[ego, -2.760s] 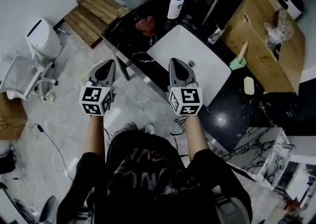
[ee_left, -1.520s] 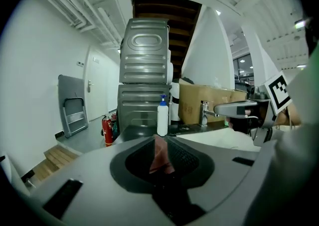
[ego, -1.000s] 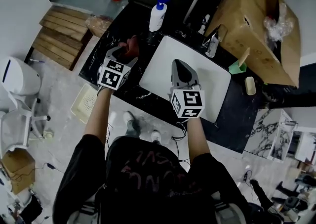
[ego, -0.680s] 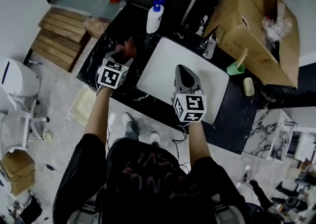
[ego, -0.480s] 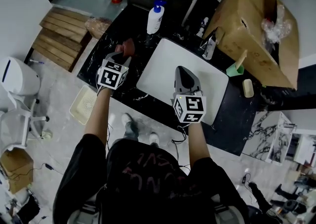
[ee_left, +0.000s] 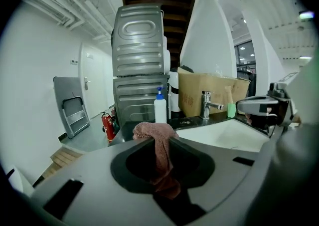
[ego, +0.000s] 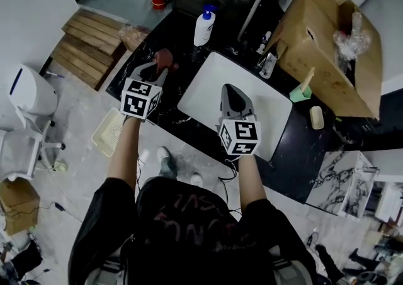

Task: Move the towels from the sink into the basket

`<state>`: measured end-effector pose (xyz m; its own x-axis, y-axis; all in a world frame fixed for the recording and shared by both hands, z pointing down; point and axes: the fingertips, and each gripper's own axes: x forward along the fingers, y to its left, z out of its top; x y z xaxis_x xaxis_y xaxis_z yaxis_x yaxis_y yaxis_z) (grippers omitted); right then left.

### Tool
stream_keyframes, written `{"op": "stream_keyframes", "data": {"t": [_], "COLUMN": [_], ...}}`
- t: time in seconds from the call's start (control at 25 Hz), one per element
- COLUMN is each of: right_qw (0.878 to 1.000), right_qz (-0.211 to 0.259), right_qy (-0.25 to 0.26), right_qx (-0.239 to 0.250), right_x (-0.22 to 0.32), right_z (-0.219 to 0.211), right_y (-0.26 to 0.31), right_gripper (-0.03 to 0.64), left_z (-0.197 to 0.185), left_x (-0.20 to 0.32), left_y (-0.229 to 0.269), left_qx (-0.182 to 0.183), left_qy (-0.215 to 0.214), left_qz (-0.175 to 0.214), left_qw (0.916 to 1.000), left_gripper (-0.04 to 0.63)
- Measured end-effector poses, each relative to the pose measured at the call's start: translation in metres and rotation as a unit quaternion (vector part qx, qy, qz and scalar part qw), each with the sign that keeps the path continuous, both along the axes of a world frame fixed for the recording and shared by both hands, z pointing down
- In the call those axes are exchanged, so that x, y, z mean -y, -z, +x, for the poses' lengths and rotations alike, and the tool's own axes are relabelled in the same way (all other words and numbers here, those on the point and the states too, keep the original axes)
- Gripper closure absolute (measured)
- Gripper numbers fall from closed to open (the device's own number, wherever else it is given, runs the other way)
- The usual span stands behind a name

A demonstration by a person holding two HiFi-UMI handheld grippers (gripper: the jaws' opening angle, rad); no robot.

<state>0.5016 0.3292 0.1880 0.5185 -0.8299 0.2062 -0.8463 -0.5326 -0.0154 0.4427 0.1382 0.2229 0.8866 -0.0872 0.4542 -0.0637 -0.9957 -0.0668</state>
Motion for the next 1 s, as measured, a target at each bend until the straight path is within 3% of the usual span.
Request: {"op": "stream_keyframes", "data": {"t": [0.36, 0.72, 1.0], "right_qw": [0.999, 0.998, 0.994], "right_qz": [0.027, 0.034, 0.031], "right_qy": [0.021, 0.054, 0.109], "right_qx": [-0.005, -0.008, -0.011], "right_x": [-0.008, -0.01, 0.016], "right_z": [-0.014, -0.035, -0.069], "right_y": [0.018, 0.026, 0.025], "right_gripper": [0.601, 0.601, 0.601], "left_z": [-0.044, -0.091, -0.141], "left_x": [-0.035, -0.055, -0.043], "left_y": [0.083, 0.087, 0.085], "left_qx": [-0.083, -0.091, -0.1], "left_qy": [0.021, 0.06, 0.114], "left_qz": [0.023, 0.024, 0.027], "left_qw": [0.9961, 0.9938, 0.988], "left_gripper": [0.508, 0.508, 0.509]}}
